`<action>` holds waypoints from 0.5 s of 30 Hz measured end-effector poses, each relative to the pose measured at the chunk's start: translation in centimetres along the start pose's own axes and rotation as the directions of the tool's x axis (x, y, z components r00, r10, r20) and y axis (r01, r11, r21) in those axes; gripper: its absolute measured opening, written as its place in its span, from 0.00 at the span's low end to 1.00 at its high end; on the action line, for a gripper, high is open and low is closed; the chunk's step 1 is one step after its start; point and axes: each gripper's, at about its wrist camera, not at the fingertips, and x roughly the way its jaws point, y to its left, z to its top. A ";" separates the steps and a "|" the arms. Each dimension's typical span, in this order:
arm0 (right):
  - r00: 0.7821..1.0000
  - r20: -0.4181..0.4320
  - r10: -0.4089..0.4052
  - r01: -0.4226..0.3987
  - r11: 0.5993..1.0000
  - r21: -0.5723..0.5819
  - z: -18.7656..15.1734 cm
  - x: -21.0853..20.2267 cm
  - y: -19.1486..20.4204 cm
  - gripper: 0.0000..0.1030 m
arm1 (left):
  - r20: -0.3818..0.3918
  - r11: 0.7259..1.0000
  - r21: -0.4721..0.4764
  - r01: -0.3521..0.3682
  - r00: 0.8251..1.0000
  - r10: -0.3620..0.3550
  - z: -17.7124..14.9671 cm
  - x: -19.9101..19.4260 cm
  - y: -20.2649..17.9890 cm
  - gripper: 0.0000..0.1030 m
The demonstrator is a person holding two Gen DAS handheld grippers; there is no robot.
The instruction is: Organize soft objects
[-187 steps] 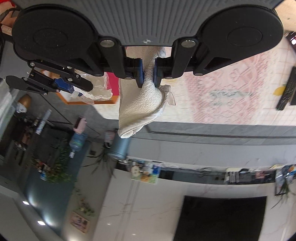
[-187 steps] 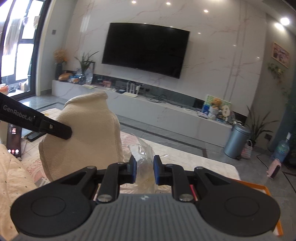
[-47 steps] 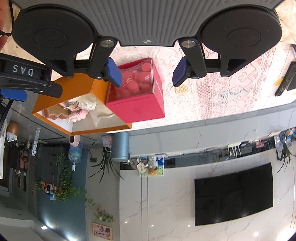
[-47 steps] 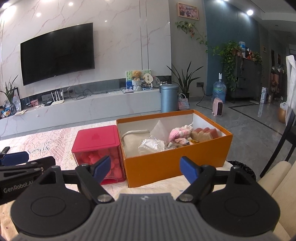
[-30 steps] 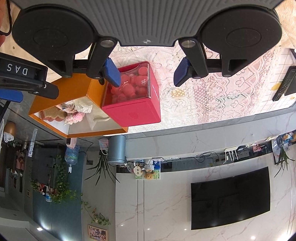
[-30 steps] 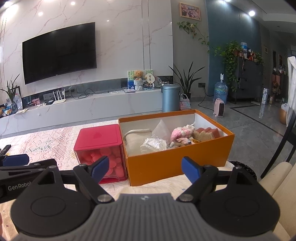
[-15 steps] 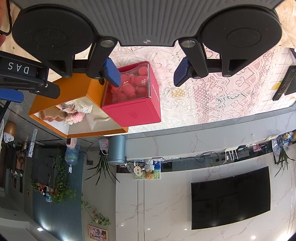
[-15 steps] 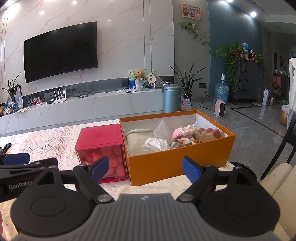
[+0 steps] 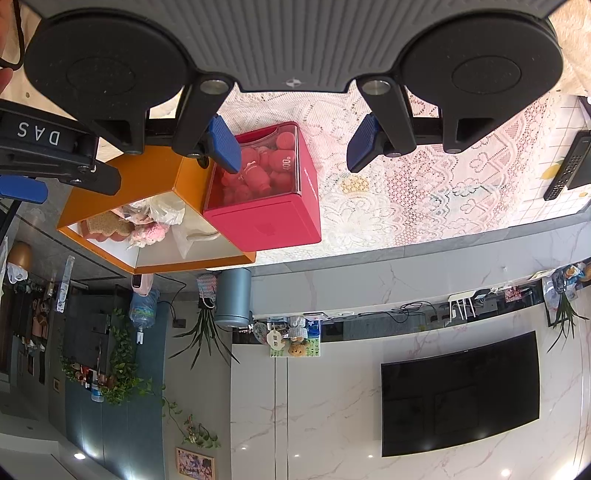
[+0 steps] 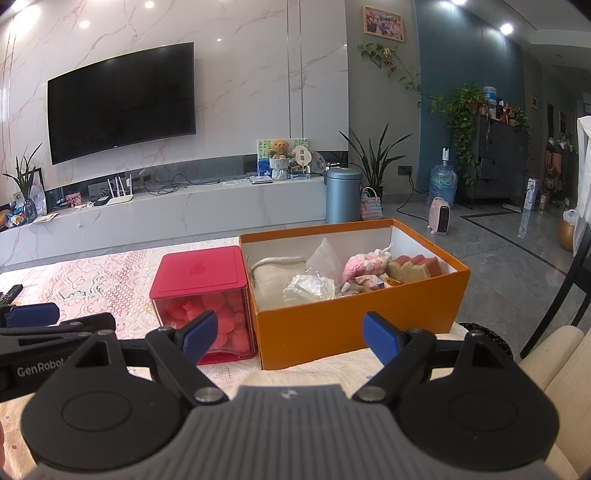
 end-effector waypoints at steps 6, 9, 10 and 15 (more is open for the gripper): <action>1.000 0.001 -0.002 0.002 1.000 0.001 0.0 0.0 -0.1 0.82 | 0.000 1.000 -0.001 0.001 1.000 -0.001 0.0 0.0 0.0 0.75; 1.000 0.001 -0.002 0.002 1.000 0.000 0.0 0.0 -0.1 0.82 | -0.001 1.000 -0.002 0.001 1.000 -0.001 0.0 0.0 0.0 0.75; 1.000 0.001 -0.002 0.002 1.000 0.000 0.0 0.0 -0.1 0.82 | -0.001 1.000 -0.001 0.000 1.000 0.000 0.0 0.0 0.0 0.75; 1.000 0.001 -0.003 0.003 1.000 0.000 0.0 0.0 -0.1 0.82 | 0.002 1.000 -0.001 0.000 1.000 0.000 0.0 0.0 0.0 0.75</action>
